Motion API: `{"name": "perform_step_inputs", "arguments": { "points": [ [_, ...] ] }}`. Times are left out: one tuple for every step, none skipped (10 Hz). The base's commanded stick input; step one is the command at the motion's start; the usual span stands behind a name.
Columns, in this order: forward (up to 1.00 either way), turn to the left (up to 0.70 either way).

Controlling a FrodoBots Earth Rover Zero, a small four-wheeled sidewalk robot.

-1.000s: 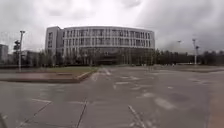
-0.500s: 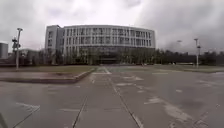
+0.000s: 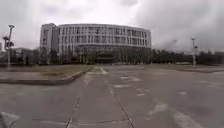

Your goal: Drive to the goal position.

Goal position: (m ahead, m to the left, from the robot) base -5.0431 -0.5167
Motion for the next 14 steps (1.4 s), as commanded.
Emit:
{"name": "perform_step_inputs", "arguments": {
  "points": [
    [0.70,0.00],
    [0.70,0.00],
    [0.70,0.00],
    [0.70,0.00],
    [0.70,0.00],
    [0.70,0.00],
    [0.70,0.00],
    [0.70,0.00],
    [0.70,0.00],
    [0.70,0.00],
    [0.70,0.00],
    [0.70,0.00],
    [0.70,0.00],
    [0.70,0.00]
  ]
}}
